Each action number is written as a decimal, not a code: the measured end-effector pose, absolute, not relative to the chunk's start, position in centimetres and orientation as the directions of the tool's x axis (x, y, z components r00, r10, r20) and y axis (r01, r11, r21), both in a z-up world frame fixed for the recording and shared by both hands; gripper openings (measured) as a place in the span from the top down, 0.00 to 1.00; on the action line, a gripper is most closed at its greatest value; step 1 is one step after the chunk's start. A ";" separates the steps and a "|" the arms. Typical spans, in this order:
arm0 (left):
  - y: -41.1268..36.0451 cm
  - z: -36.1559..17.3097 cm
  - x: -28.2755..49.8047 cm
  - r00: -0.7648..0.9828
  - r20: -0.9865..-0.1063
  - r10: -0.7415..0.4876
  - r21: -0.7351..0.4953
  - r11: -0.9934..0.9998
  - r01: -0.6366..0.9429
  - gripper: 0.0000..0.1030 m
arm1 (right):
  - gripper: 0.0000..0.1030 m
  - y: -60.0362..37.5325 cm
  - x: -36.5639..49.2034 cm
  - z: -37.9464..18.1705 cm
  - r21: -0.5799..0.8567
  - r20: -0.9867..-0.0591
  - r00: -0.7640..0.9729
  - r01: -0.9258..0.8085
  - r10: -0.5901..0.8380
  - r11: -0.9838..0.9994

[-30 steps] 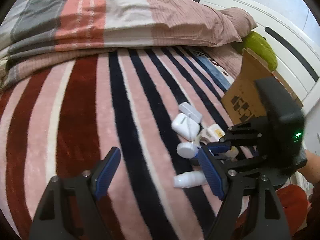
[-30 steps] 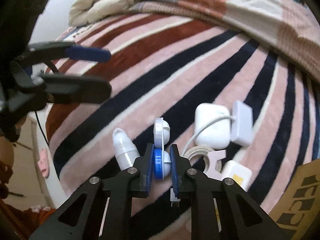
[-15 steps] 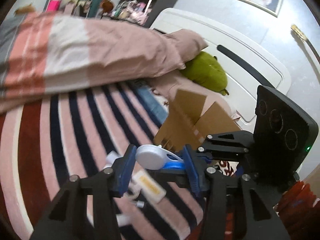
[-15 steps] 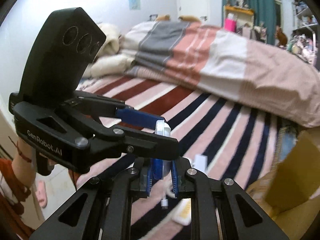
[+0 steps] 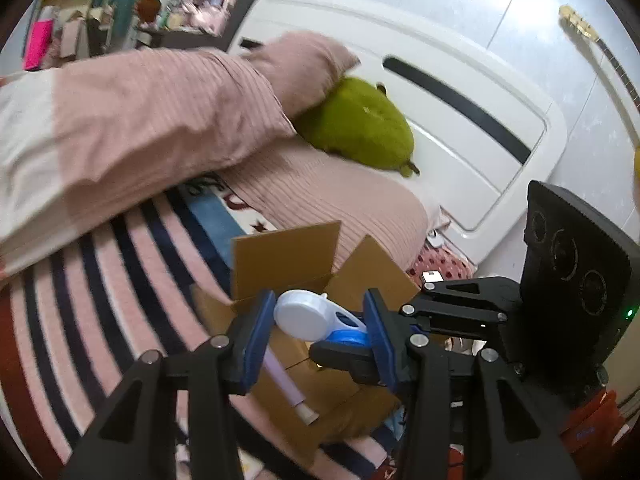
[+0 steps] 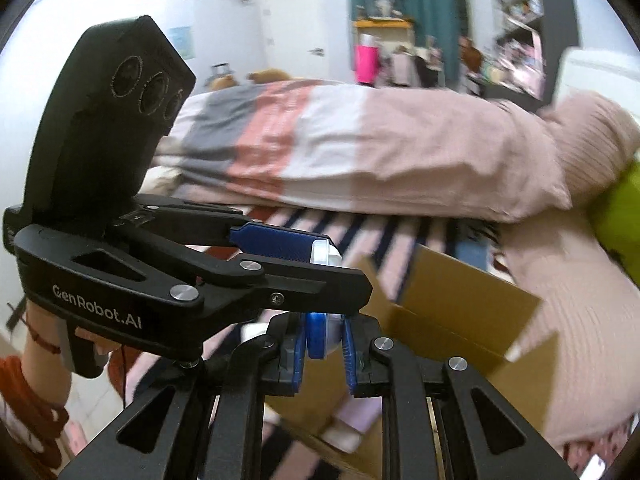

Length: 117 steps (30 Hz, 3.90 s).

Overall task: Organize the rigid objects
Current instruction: 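Drop the white round case into the cardboard box, open the right gripper, then grasp the white spray bottle with the right gripper, then place the white bottle into the cardboard box and open the right gripper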

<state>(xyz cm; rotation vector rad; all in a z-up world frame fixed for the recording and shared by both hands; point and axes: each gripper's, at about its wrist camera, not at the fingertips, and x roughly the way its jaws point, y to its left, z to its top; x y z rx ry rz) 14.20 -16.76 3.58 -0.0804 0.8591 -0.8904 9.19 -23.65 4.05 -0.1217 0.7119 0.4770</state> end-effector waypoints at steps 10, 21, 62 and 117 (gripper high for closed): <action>-21.2 0.4 15.6 0.270 -0.750 -0.604 -0.349 0.707 0.615 0.33 | 0.76 -29.7 11.4 0.7 0.132 -0.786 0.552 -0.288 0.277 0.948; -14.8 3.7 12.7 0.399 -0.703 -0.589 -0.293 0.751 0.592 0.26 | 0.17 -25.7 8.3 2.1 0.056 -0.720 0.612 -0.419 0.327 0.906; 3.5 -8.7 4.9 0.481 -0.661 -0.577 -0.469 0.817 0.336 0.25 | 0.81 -8.4 5.5 -9.7 0.016 -0.788 0.374 -0.781 0.489 0.624; -5.6 3.2 10.0 0.604 -0.665 -0.439 -0.170 0.877 0.450 0.26 | 0.65 -17.2 5.2 0.3 0.022 -0.703 0.554 -0.610 0.446 0.792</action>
